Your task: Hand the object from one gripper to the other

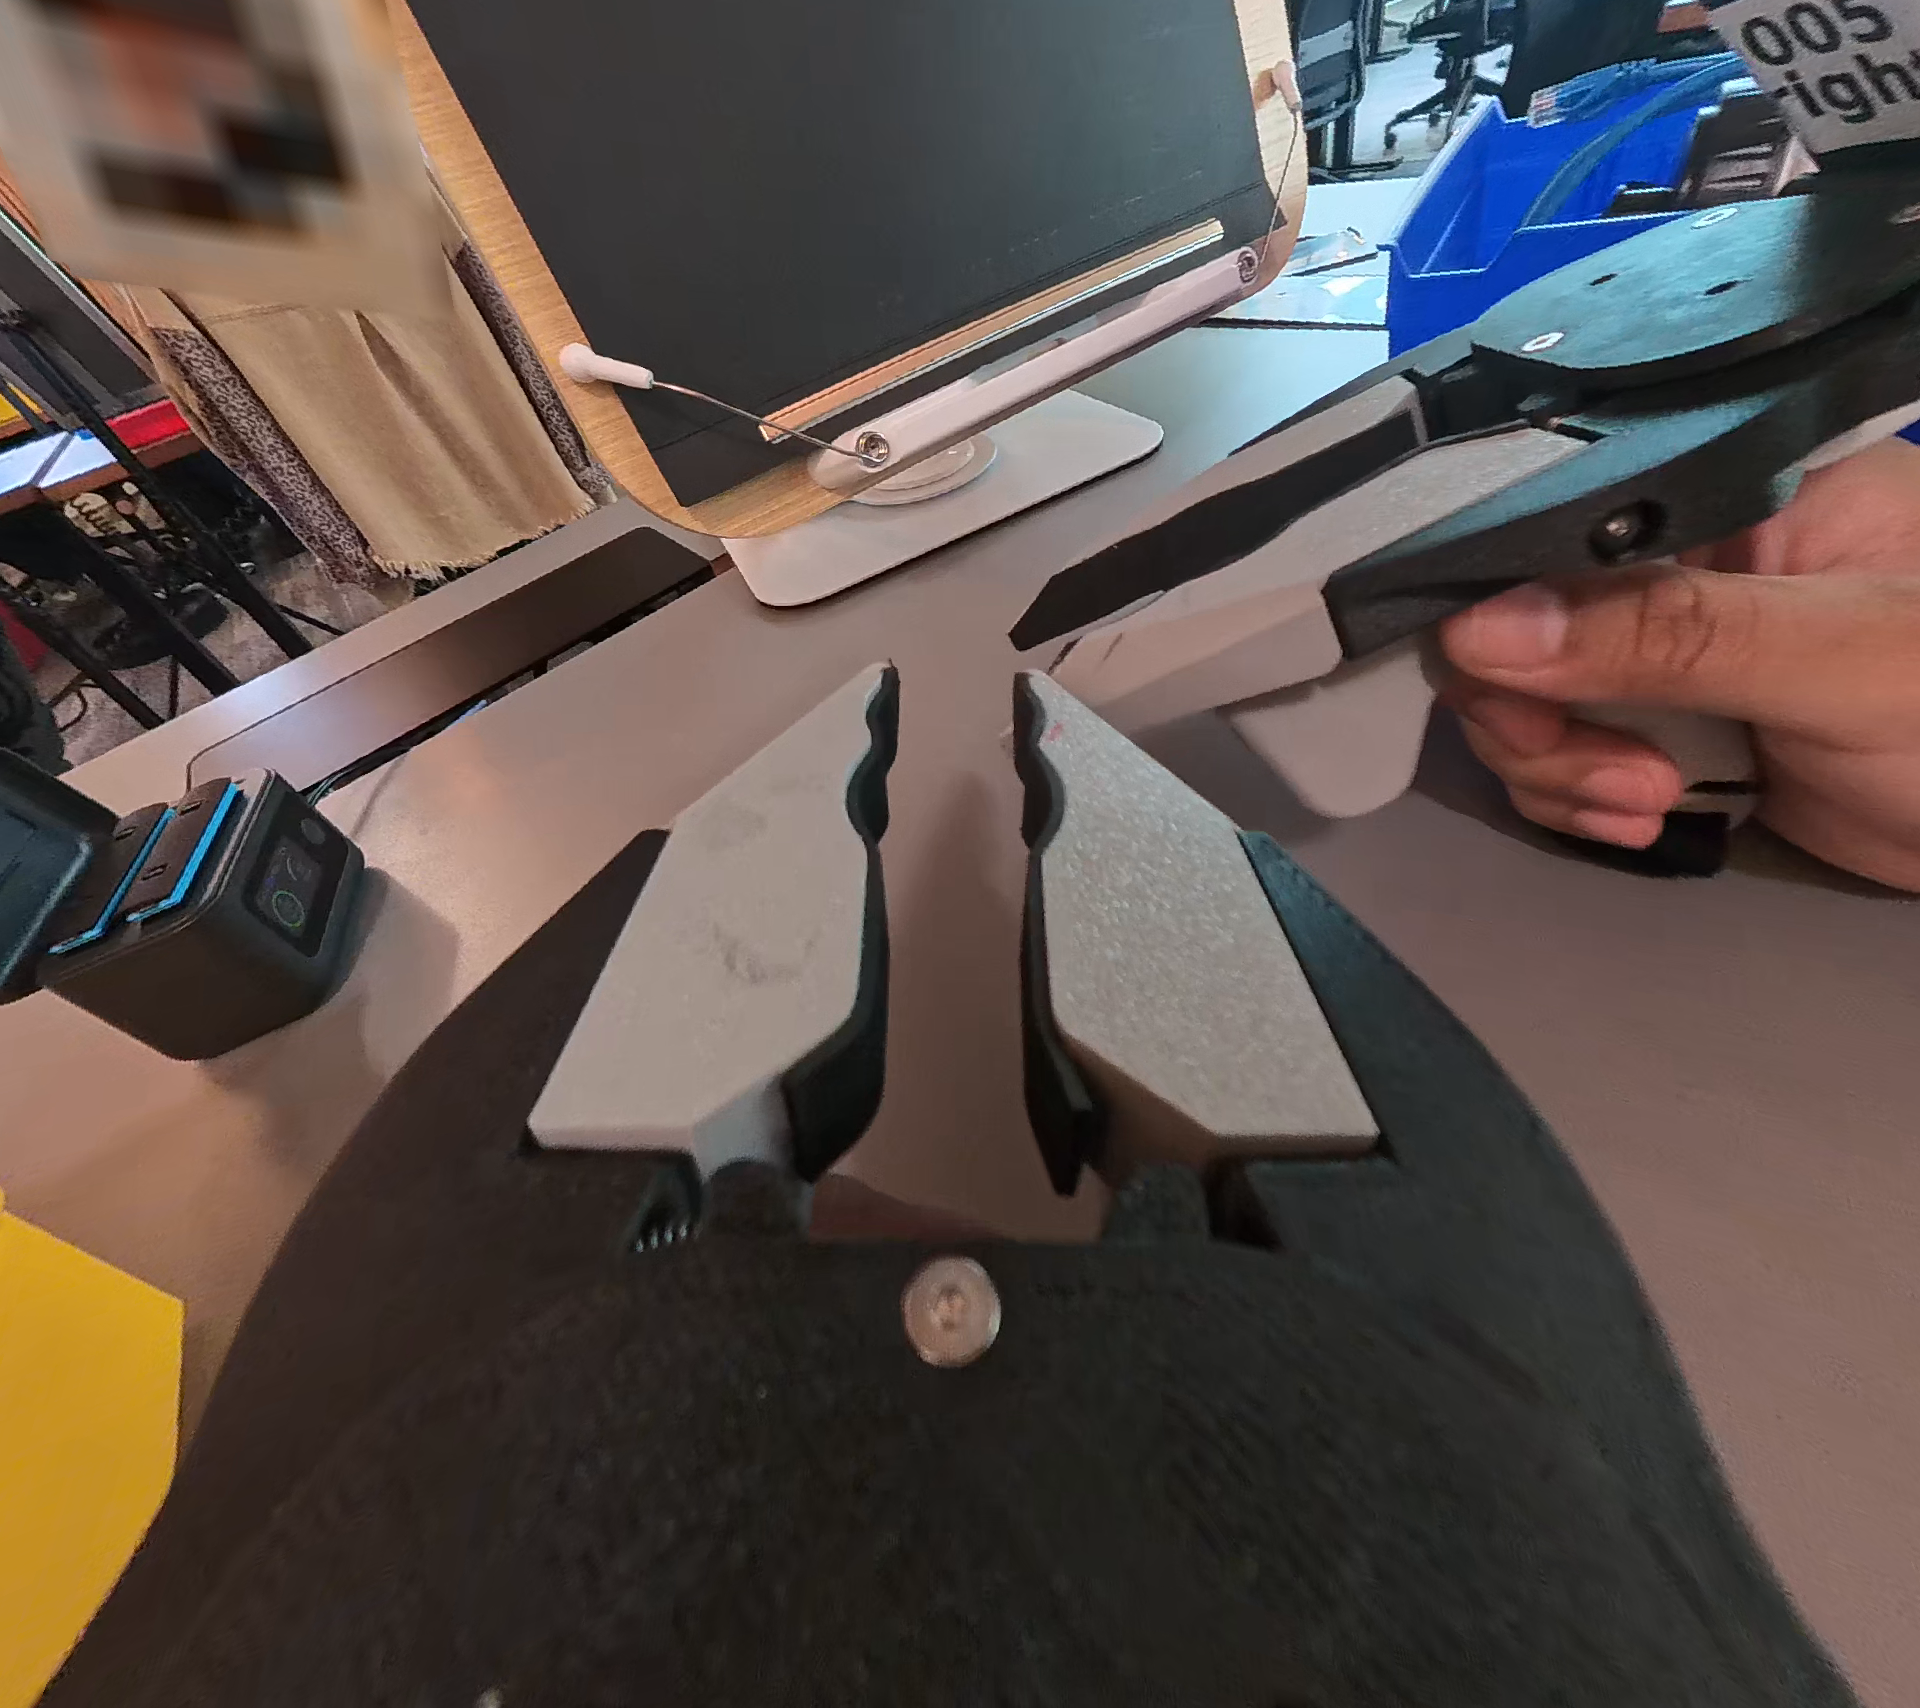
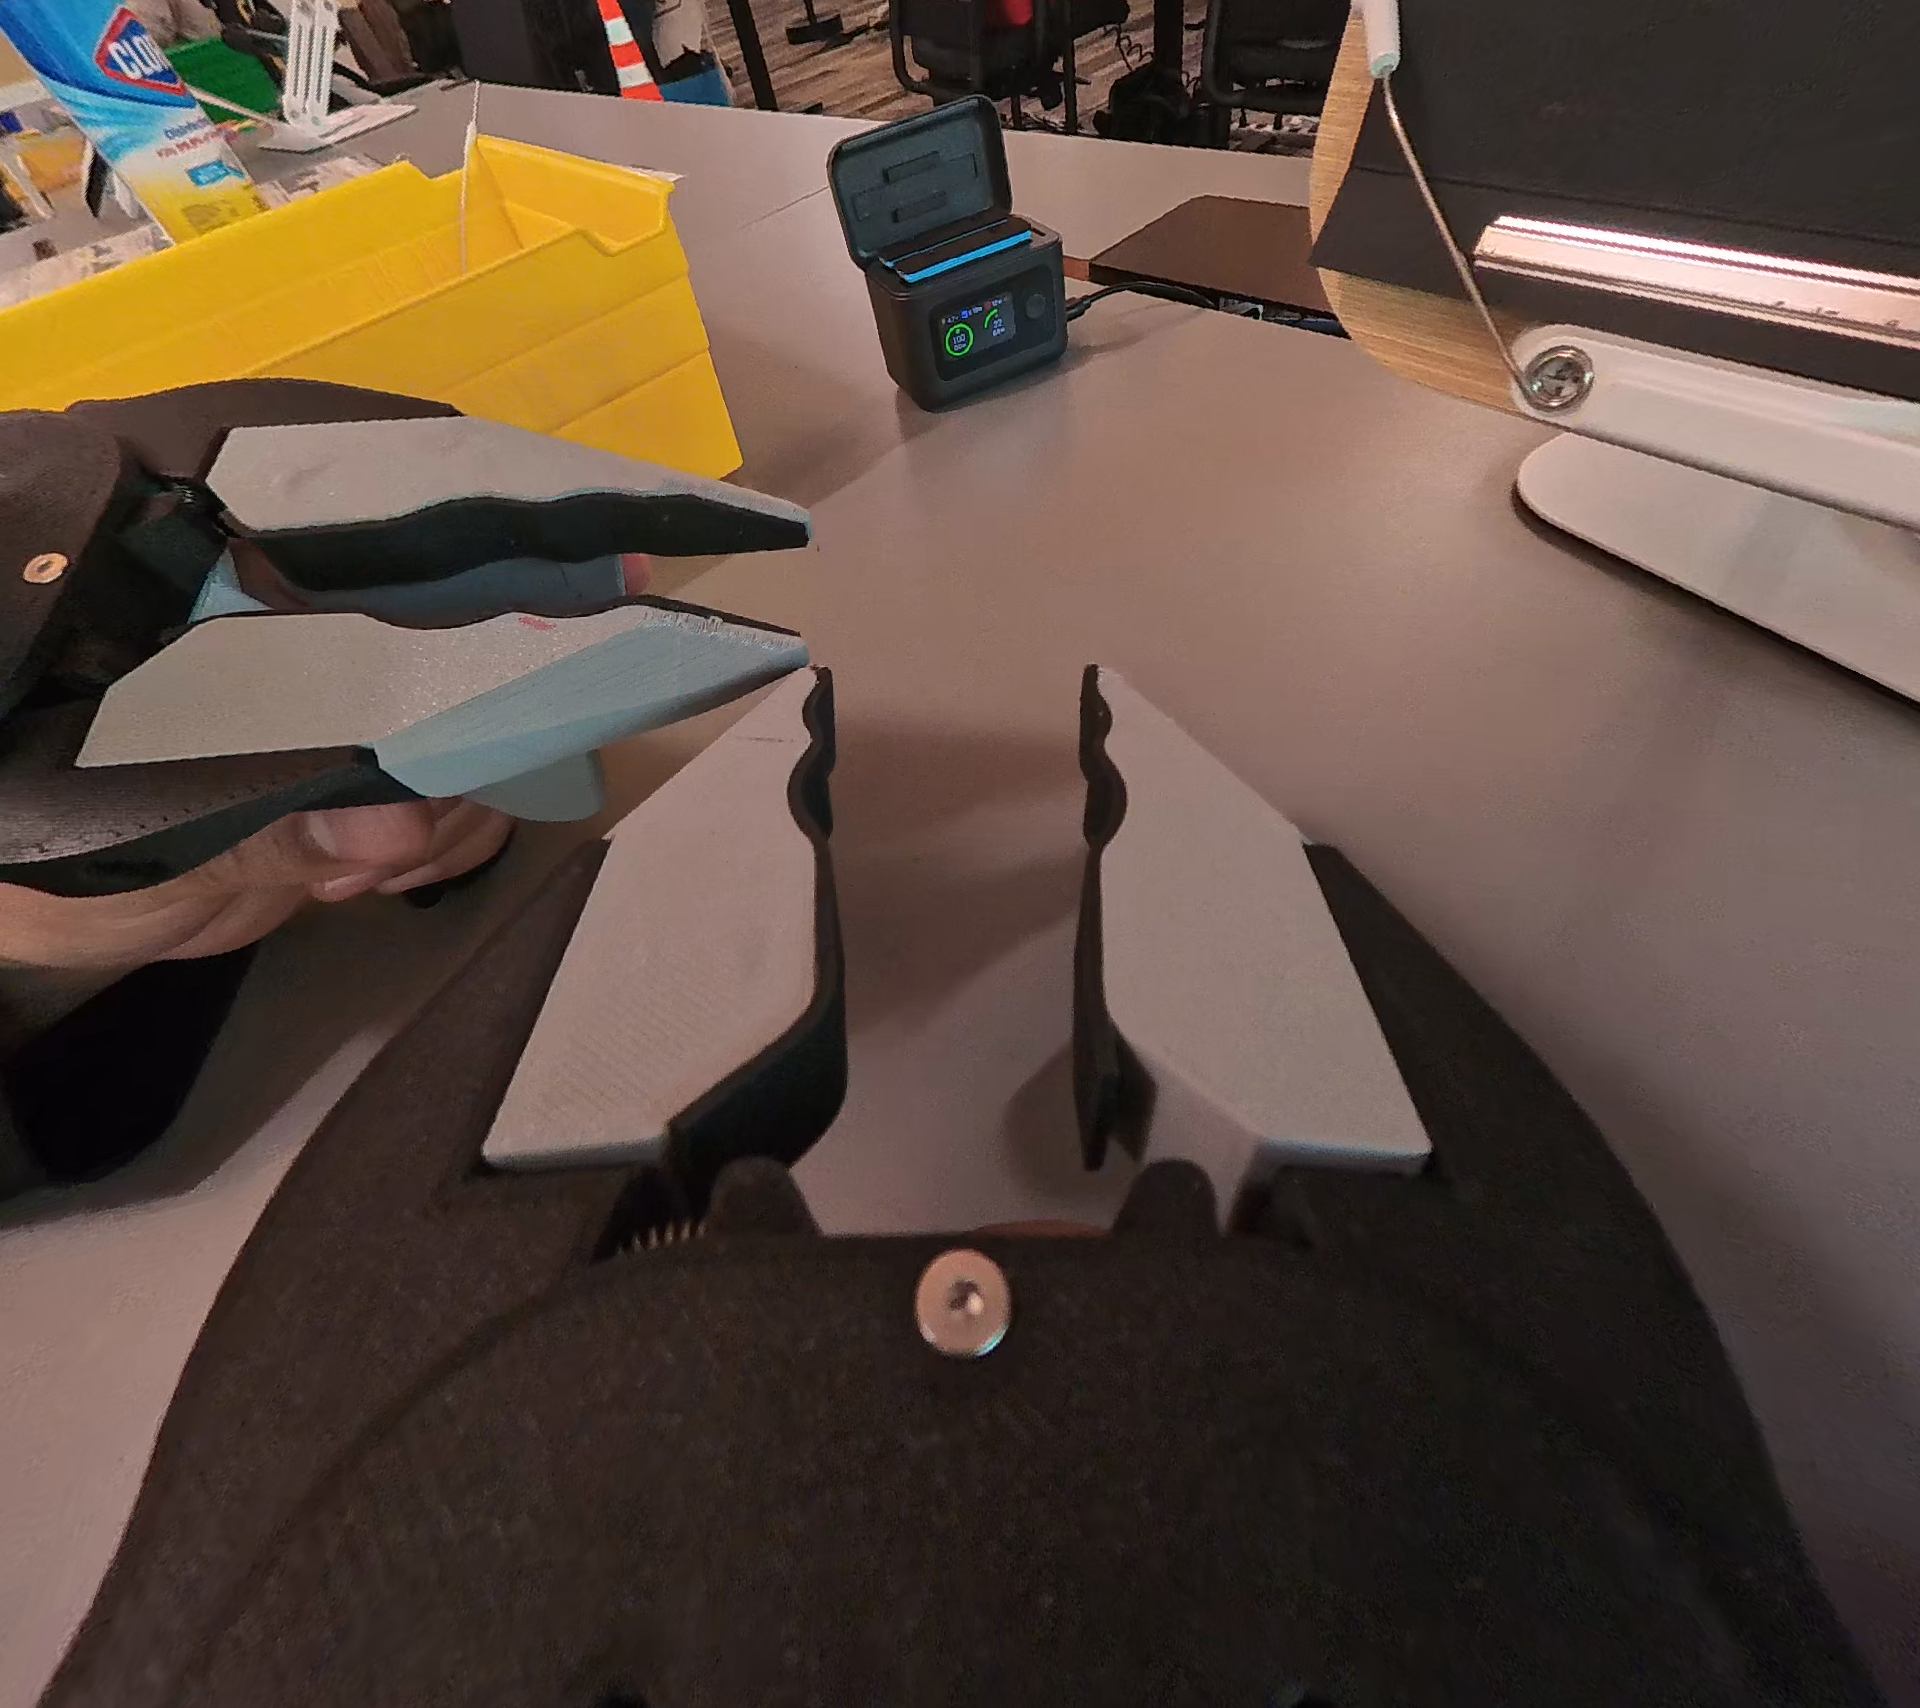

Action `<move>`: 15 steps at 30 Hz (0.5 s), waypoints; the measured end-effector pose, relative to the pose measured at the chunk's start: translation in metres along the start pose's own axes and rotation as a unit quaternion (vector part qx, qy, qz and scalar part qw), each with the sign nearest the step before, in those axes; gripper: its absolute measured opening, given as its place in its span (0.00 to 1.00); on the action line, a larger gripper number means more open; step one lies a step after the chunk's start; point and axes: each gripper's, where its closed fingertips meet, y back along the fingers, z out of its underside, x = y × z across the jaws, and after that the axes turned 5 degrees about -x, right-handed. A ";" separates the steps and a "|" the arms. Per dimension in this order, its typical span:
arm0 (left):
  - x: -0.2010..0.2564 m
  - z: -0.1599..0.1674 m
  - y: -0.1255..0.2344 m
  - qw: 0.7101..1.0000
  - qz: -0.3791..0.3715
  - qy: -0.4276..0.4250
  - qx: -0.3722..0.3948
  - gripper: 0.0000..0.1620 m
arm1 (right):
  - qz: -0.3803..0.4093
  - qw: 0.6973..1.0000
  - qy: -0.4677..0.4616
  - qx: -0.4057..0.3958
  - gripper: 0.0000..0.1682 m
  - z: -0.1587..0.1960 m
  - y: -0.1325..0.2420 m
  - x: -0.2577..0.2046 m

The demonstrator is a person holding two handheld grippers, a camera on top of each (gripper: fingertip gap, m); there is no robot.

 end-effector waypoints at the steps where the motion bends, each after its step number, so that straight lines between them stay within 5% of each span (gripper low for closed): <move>1: 0.000 0.000 0.000 1.000 -0.001 -0.002 0.001 0.11 | 0.000 1.000 0.000 0.001 0.27 0.000 0.000 0.000; 15: -0.017 -0.026 0.019 0.992 -0.085 -0.034 0.083 0.12 | -0.002 1.000 0.006 0.010 0.28 -0.002 0.002 -0.003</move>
